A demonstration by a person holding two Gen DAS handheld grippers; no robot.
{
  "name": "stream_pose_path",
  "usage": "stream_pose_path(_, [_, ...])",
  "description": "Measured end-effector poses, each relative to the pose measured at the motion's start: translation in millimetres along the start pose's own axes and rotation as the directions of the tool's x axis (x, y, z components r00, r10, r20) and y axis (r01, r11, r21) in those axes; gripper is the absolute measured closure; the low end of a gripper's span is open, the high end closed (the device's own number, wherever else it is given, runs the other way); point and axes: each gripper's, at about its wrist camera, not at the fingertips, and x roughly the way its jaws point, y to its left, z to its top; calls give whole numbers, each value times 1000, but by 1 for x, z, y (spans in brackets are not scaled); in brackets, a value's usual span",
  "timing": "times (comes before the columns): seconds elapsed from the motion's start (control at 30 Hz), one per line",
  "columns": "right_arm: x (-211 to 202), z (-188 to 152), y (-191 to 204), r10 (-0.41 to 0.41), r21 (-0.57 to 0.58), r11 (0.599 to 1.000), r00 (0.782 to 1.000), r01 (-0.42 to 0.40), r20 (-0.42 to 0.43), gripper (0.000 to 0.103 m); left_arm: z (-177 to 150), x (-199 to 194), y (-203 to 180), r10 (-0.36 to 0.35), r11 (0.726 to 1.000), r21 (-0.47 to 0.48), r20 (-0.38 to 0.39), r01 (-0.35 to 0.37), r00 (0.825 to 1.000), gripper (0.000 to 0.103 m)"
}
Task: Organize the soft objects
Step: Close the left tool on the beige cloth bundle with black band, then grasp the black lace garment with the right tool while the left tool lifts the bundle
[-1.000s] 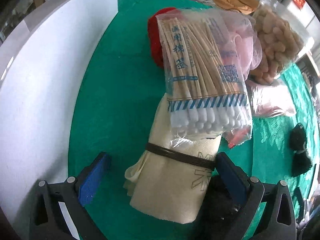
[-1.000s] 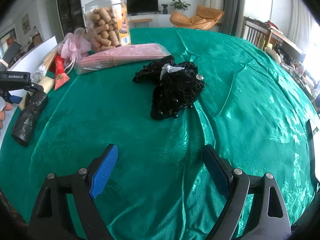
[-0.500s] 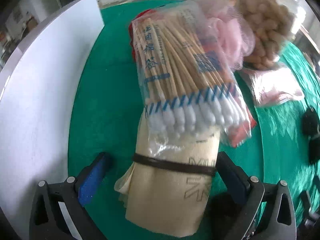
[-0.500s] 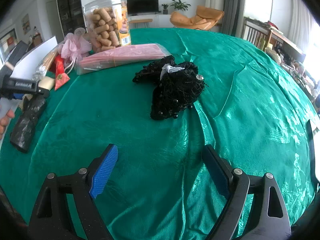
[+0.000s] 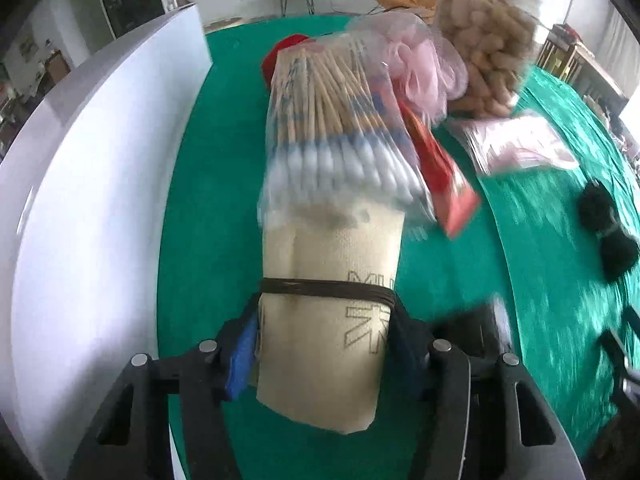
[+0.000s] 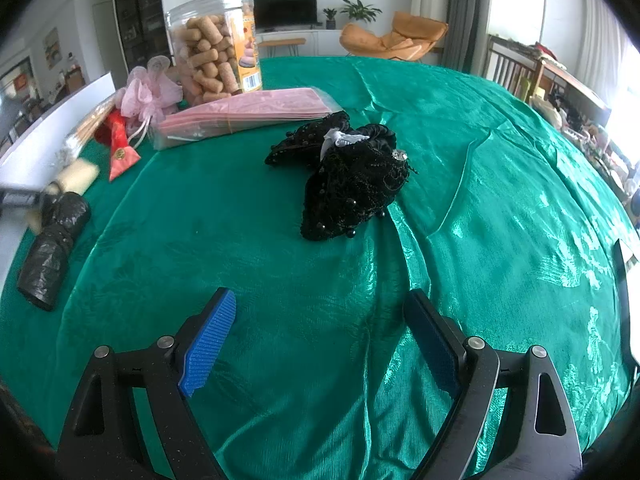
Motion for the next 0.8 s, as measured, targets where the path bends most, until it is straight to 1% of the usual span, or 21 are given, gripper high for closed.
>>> stream_pose_path(0.1, [0, 0, 0, 0, 0, 1000, 1000, 0, 0, 14, -29, -17, 1, -9, 1000, -13, 2, 9, 1000, 45])
stream_pose_path(0.13, [0, 1, 0, 0, 0, 1000, 1000, 0, 0, 14, -39, -17, -11, -11, 1000, -14, -1, 11, 1000, 43])
stream_pose_path(0.2, [0, 1, 0, 0, 0, 1000, 1000, 0, 1, 14, -49, -20, -12, -16, 1000, 4, -16, 16, 1000, 31])
stream_pose_path(0.27, [1, 1, 0, 1, 1, 1000, 1000, -1, 1, 14, -49, -24, -15, -3, 999, 36, -21, 4, 1000, 27])
stream_pose_path(0.33, [0, 0, 0, 1, 0, 1000, 1000, -1, 0, 14, -47, -23, -16, 21, 999, 50, -15, -21, 1000, 26])
stream_pose_path(0.43, [0, 1, -3, 24, -5, 1000, 1000, -24, -7, 14, -41, -19, -17, 10, 999, 42, -13, -10, 1000, 27])
stream_pose_path(0.47, [-1, 2, -6, 44, -1, 999, 999, -44, -8, 14, -42, -20, -17, 7, 999, 43, -7, -7, 1000, 31])
stream_pose_path(0.5, [-2, 3, -9, 65, 11, 998, 998, -65, -8, 14, -45, -22, -16, 0, 999, 47, 5, 0, 1000, 40])
stream_pose_path(0.53, [-3, 2, -12, 81, 25, 996, 997, -80, -8, 15, -49, -22, -16, -8, 999, 50, 19, 7, 1000, 42])
stream_pose_path(0.6, [-7, 6, -25, 140, 101, 985, 990, -137, -26, 16, -54, -27, -14, -20, 999, 43, 42, 18, 999, 51])
stream_pose_path(0.67, [-11, 11, -37, 173, 181, 970, 984, -161, -49, 16, -55, -32, -15, -37, 999, 23, 62, 35, 997, 56])
stream_pose_path(0.7, [-17, 16, -44, 188, 224, 959, 981, -174, -43, 16, -57, -35, -12, -47, 999, 11, 68, 47, 997, 57])
stream_pose_path(0.73, [-26, 25, -50, 198, 250, 950, 980, -188, -15, 16, -58, -37, -10, -58, 998, 0, 73, 58, 996, 58])
stream_pose_path(0.8, [-40, 50, -52, 173, 228, 958, 985, -173, 19, 16, -59, -42, -8, -69, 997, -12, 79, 70, 995, 59])
